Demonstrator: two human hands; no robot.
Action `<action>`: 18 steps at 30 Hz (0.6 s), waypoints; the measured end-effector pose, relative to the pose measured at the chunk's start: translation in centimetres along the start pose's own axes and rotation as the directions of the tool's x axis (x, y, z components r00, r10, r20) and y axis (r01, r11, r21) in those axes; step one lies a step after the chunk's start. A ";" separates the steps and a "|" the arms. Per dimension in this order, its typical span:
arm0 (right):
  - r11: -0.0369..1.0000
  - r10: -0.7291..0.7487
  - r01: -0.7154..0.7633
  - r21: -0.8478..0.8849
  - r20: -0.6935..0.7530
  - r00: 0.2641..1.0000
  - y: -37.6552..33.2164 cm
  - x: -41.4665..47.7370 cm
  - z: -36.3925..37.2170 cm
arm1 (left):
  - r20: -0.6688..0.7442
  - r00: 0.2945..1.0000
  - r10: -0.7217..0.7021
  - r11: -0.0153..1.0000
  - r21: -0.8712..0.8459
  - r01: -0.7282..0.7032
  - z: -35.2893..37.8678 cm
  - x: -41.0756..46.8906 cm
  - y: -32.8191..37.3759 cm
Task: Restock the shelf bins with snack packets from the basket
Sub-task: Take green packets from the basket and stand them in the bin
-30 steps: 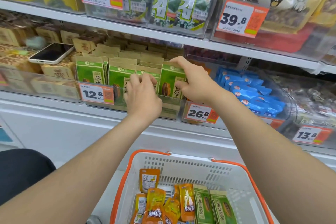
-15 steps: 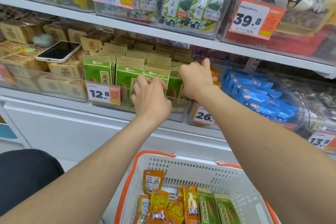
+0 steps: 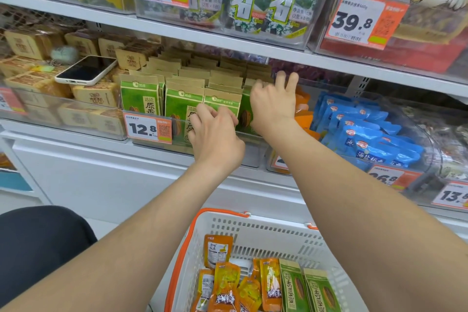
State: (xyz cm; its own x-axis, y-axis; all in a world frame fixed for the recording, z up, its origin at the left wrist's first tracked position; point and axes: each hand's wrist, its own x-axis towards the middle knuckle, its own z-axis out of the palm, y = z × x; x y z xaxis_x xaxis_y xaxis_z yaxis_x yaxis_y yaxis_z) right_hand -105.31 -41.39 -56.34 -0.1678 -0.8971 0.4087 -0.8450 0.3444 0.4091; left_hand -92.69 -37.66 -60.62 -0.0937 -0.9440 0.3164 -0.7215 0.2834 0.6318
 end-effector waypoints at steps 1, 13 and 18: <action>1.000 0.012 -0.012 -0.005 -0.001 1.000 -0.2 0.1 0.2 | 0.003 1.000 0.002 1.000 0.003 -0.002 0.1 0.0 0.0; 0.963 0.252 -0.223 0.153 -0.214 0.944 -0.1 -1.8 2.3 | -0.096 0.988 0.117 0.988 0.113 -0.105 1.2 -0.7 -0.7; 0.953 0.243 -0.138 0.269 -0.411 0.879 0.2 -4.8 2.4 | -0.193 0.926 0.326 0.928 0.253 -0.274 2.5 -1.8 -2.0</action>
State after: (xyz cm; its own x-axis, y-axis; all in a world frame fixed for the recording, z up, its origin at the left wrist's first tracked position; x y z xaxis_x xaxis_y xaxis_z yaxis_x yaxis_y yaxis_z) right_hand -105.87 -37.66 -60.17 -0.1439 -0.5907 0.7940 -0.9189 0.3775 0.1143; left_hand -92.85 -36.99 -64.21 -0.1893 -0.7489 0.6350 -0.8174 0.4786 0.3207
